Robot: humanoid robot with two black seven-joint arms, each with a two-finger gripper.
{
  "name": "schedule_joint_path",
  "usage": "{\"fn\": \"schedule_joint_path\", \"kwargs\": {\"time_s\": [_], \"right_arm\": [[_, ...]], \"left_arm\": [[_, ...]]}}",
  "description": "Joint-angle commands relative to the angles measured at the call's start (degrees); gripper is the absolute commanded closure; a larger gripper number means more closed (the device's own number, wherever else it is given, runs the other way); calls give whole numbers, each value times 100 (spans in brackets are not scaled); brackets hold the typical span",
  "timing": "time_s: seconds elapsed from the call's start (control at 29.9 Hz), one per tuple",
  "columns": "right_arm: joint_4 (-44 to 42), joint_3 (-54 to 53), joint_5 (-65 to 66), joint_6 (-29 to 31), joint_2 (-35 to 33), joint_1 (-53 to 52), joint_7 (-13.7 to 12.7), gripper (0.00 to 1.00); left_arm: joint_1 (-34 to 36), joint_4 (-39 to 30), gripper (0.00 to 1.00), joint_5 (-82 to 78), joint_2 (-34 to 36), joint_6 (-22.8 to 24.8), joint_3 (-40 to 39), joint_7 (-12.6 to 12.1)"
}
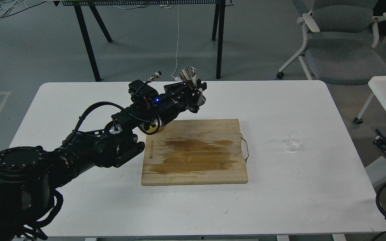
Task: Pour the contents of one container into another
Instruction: 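Lift the jigger with the left gripper and carry it over the board, then lower the jigger upright onto the board center and release it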
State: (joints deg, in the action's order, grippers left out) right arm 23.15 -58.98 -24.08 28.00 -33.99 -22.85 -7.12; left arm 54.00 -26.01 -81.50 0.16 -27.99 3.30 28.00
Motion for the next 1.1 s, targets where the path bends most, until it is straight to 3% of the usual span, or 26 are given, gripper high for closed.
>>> {"fn": "schedule_joint_path", "kwargs": {"time_s": [0.0, 0.3, 0.64, 1.07], "right_arm": [[5, 1, 0, 0, -2, -9, 9, 1], [-3, 1, 0, 0, -2, 0, 0, 1], [-3, 18, 0, 0, 7, 0, 0, 1], [-3, 18, 0, 0, 7, 9, 0, 1]], "left_arm": [[-214, 17, 88, -32, -16, -1, 31, 0], [-627, -88, 88, -146, -16, -1, 48, 0], [-978, -703, 87, -217, -16, -1, 57, 0], [-1075, -607, 80, -208, -16, -1, 92, 0]]}}
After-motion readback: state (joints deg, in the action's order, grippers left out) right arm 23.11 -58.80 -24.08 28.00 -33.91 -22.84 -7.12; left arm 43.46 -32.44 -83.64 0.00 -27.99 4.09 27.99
